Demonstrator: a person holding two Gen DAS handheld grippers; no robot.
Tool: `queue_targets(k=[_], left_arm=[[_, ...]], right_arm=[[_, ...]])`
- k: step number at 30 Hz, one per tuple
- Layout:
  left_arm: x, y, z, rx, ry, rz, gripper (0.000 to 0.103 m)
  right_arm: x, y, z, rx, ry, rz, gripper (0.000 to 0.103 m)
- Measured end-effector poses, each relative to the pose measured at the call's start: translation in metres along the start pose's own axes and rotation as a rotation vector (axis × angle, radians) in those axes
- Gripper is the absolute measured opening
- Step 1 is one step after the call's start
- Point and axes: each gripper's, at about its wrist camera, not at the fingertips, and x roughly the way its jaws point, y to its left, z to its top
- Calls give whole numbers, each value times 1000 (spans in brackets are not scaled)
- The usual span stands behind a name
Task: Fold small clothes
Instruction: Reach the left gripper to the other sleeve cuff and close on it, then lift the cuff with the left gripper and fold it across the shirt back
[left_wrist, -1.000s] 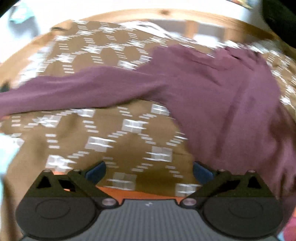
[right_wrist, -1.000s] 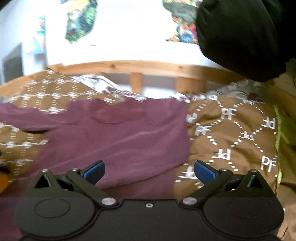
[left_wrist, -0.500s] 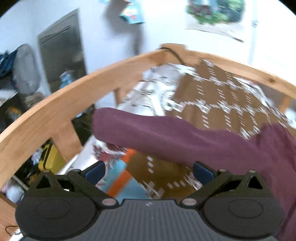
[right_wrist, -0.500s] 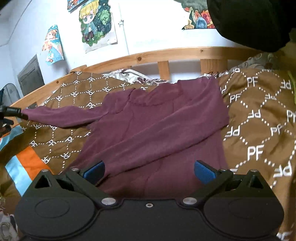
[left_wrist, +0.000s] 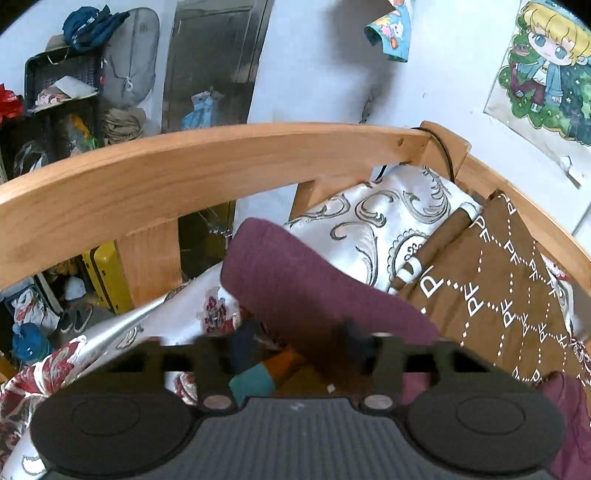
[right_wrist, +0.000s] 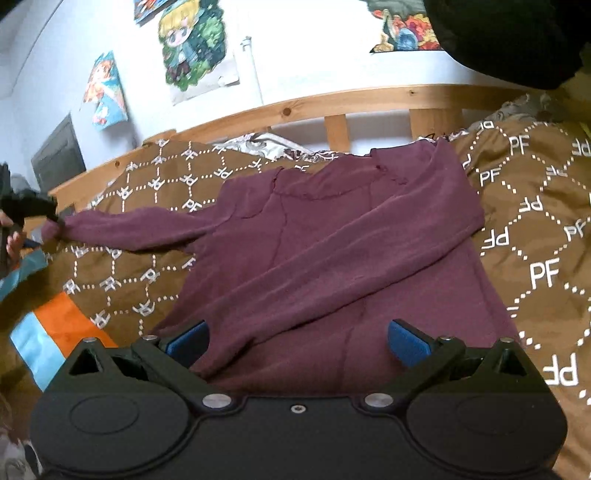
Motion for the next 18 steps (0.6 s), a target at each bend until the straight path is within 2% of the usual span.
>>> queue_targets(k=[1, 3, 4, 7, 12, 14, 18], left_arm=[[-2, 0, -2, -1, 0, -3, 29], [-6, -4, -4, 3, -9, -4, 5], [-10, -5, -5, 12, -25, 4, 1], [-23, -17, -7, 63, -105, 11, 1], [-60, -52, -15, 213, -267, -2, 1], [-78, -67, -20, 256, -321, -37, 1], [-116, -100, -33, 325, -411, -161, 1]], right_arm=[[0, -1, -1, 7, -3, 1, 102], [0, -4, -2, 17, -4, -4, 102], [0, -6, -3, 23, -5, -7, 102], [-2, -13, -7, 43, -9, -20, 102], [-7, -22, -10, 68, -37, -39, 102], [-9, -25, -11, 84, -44, -38, 102], [-12, -30, -10, 99, -62, -36, 102]])
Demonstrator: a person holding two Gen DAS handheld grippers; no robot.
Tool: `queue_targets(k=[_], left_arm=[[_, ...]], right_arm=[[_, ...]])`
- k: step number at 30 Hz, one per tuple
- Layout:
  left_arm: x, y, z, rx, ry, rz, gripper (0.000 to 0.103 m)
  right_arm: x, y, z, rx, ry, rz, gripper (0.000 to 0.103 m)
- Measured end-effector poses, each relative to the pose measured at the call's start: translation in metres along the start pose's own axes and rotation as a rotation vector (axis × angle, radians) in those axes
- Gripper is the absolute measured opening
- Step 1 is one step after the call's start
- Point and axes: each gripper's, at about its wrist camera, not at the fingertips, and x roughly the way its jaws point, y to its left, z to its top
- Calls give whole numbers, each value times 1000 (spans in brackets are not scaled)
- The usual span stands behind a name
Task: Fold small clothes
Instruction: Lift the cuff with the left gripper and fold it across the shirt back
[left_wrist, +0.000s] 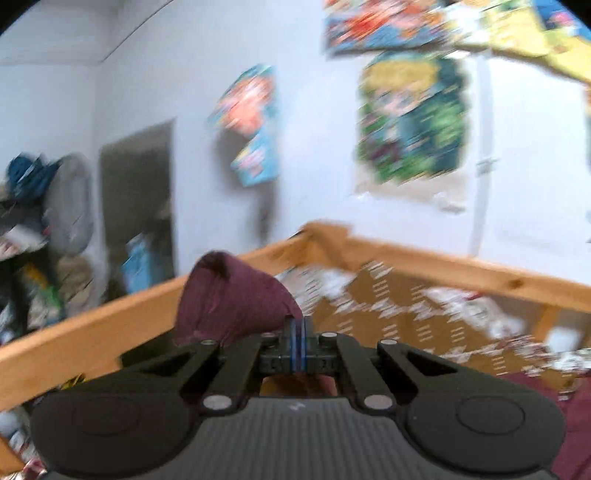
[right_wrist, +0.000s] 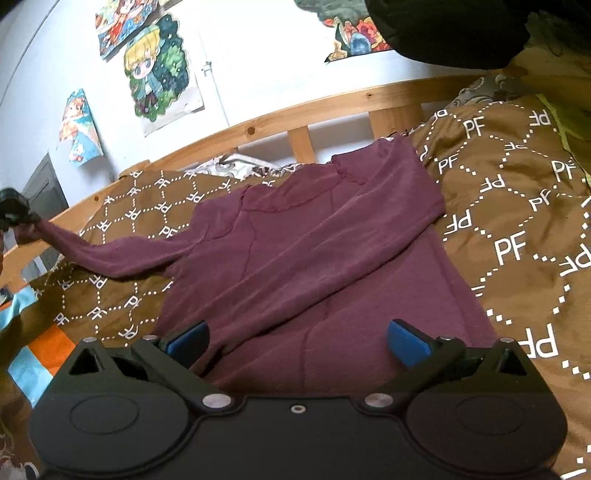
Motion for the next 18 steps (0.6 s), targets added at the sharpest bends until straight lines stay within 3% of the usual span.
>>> queue_targets(k=[7, 13, 18], left_arm=[[-40, -80, -6, 120, -59, -264, 0], [-54, -138, -36, 168, -32, -436, 0], [-77, -177, -73, 302, -14, -590, 0]], right_arm=[[-5, -7, 5, 15, -31, -3, 102], [-9, -20, 9, 40, -50, -26, 102], [-13, -32, 11, 60, -67, -75, 102]])
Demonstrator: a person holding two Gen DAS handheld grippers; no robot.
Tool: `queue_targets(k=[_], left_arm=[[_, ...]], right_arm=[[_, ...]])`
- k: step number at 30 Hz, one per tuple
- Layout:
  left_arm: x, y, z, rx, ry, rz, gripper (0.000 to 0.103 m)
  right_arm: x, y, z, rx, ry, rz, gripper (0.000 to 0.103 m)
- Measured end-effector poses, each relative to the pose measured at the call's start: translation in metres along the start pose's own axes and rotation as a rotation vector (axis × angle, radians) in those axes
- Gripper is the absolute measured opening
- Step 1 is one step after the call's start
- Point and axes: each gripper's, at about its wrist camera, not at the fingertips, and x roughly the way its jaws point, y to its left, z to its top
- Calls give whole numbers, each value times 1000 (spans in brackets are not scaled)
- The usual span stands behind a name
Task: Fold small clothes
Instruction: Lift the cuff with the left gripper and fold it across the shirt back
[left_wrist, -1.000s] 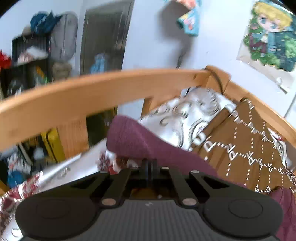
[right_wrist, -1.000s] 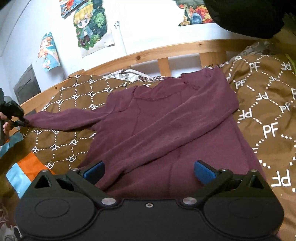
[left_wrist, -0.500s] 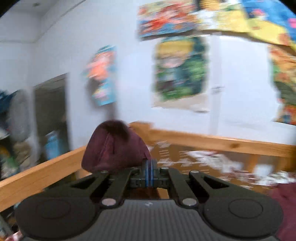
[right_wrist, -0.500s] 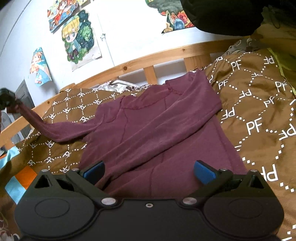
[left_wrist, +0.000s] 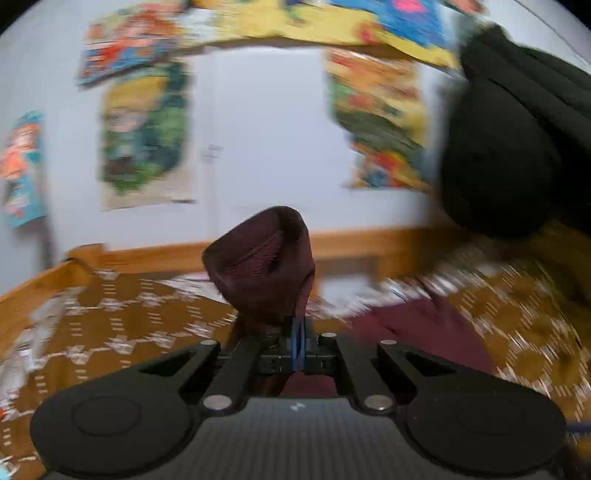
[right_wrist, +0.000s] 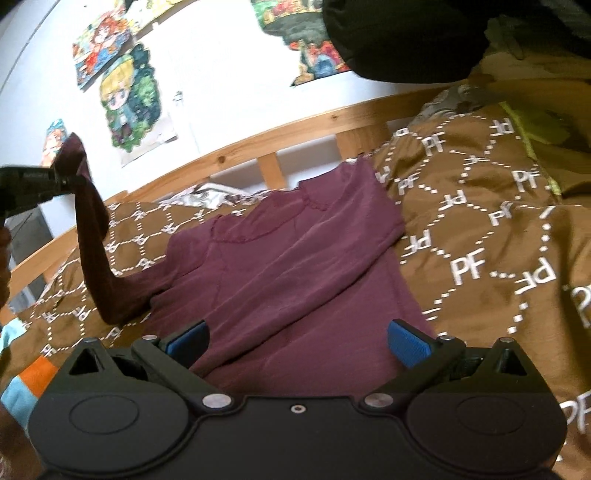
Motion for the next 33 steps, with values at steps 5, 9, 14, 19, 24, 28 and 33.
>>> queue_targets(k=[5, 9, 14, 19, 24, 28, 33], left_arm=[[5, -46, -36, 133, 62, -115, 0], [6, -74, -67, 178, 117, -163, 0], [4, -92, -96, 219, 168, -181, 1], [6, -101, -108, 224, 209, -182, 1], [2, -107, -121, 236, 241, -205, 2], [-2, -110, -130, 242, 278, -217, 3], [-9, -105, -136, 238, 319, -247, 15]], right_arm=[[-1, -14, 5, -20, -16, -78, 102], [0, -30, 8, 23, -18, -120, 102], [0, -35, 9, 27, -25, -134, 102], [1, -35, 8, 29, -22, -132, 102], [1, -36, 9, 29, -25, -132, 102], [0, -36, 8, 34, -28, -132, 102], [0, -35, 8, 31, -24, -122, 102]])
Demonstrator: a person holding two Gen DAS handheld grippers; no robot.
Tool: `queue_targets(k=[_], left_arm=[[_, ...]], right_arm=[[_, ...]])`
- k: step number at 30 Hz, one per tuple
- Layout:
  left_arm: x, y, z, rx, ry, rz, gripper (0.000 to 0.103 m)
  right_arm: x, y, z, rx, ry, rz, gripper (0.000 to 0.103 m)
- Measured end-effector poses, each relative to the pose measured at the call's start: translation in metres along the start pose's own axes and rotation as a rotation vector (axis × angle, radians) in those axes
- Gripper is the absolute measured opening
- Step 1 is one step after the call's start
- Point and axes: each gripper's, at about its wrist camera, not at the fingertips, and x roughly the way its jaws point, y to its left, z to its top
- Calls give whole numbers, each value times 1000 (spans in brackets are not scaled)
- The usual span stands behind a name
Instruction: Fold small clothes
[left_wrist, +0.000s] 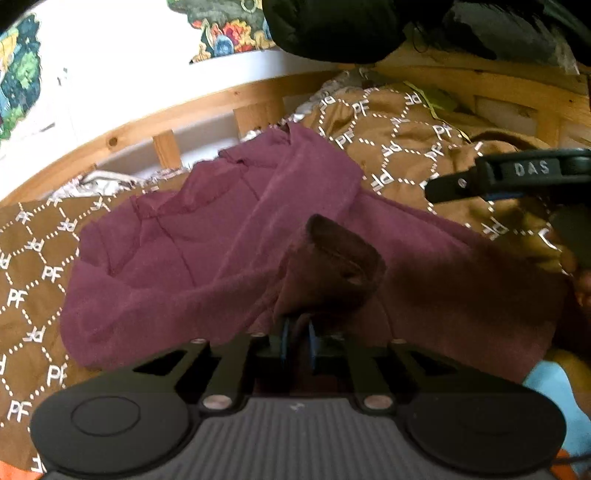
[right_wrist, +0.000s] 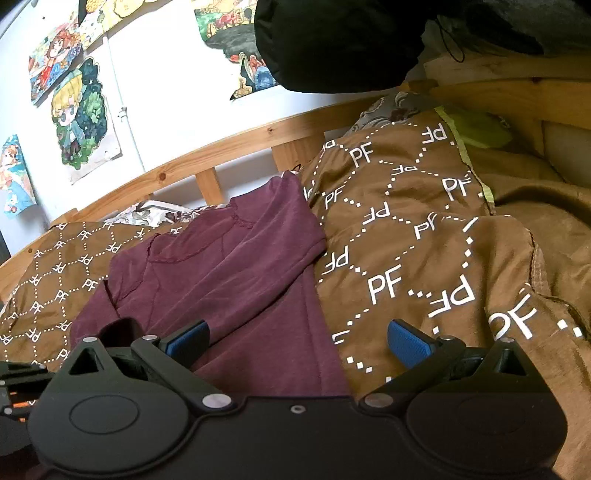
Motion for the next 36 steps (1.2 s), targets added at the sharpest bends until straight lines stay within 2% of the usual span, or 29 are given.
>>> queue_targets(k=[5, 7, 9, 10, 12, 15, 20, 24, 27, 29, 32, 35, 36], left_arm=[[-9, 3, -12, -8, 43, -29, 17], [-14, 6, -16, -16, 55, -32, 23], [-20, 10, -19, -31, 61, -25, 47], [-23, 13, -19, -45, 65, -18, 51], [-26, 22, -18, -86, 83, -18, 68], [-29, 42, -18, -177, 121, -20, 82], [-37, 78, -23, -276, 118, 40, 99], [-38, 105, -22, -323, 126, 110, 100], [-38, 121, -22, -354, 149, 166, 101], [-38, 130, -22, -375, 158, 185, 101], [-38, 137, -22, -405, 161, 202, 101], [-38, 141, -22, -429, 163, 201, 101], [-37, 142, -21, -434, 163, 200, 101]], right_arm=[[2, 5, -3, -15, 15, 25, 102], [3, 8, -4, -27, 22, 37, 102], [3, 11, -6, -44, 22, 47, 102], [4, 13, -7, -53, 21, 54, 102], [5, 17, -9, -70, 25, 78, 102], [2, 27, -9, -87, 10, 148, 102], [0, 53, -4, -141, -27, 278, 97], [6, 76, -5, -224, -39, 339, 92], [9, 89, -10, -287, -29, 377, 75], [7, 97, -15, -343, -26, 389, 46], [3, 106, -22, -433, -16, 410, 28], [-2, 108, -27, -483, 13, 422, 14], [-4, 109, -29, -505, 24, 422, 12]])
